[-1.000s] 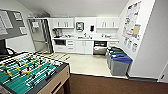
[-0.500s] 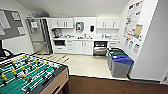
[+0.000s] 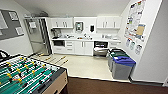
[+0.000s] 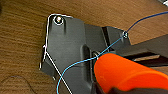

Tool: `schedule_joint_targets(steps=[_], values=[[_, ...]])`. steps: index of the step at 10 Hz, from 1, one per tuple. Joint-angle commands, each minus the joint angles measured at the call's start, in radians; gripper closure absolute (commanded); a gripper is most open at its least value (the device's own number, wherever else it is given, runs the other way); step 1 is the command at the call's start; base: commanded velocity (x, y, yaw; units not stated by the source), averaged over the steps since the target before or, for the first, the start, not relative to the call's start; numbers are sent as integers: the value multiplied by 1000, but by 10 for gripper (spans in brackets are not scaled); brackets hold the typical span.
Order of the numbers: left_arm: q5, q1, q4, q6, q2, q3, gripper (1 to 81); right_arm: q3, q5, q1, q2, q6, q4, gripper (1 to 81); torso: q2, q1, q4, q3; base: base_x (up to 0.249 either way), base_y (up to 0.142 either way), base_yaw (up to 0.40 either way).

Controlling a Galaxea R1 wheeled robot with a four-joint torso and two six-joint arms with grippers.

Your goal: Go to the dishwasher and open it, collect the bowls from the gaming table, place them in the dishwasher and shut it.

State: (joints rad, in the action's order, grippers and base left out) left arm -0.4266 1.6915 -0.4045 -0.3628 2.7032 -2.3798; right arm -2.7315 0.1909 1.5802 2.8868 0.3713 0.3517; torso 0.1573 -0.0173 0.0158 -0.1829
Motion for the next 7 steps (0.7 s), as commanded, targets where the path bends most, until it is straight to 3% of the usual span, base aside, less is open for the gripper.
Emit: schedule_joint_targets(steps=[1, 7], values=[[31, -14, -17, 8, -17, 2, 811, -2, -37, -30, -18, -2, 9, 811, 0, 0, 0, 0, 147, 0, 0], [31, -15, -17, 10, -16, 2, 811, -2, -37, -30, -16, -3, 9, 811, 0, 2, 0, 0, 150, -59, 0]])
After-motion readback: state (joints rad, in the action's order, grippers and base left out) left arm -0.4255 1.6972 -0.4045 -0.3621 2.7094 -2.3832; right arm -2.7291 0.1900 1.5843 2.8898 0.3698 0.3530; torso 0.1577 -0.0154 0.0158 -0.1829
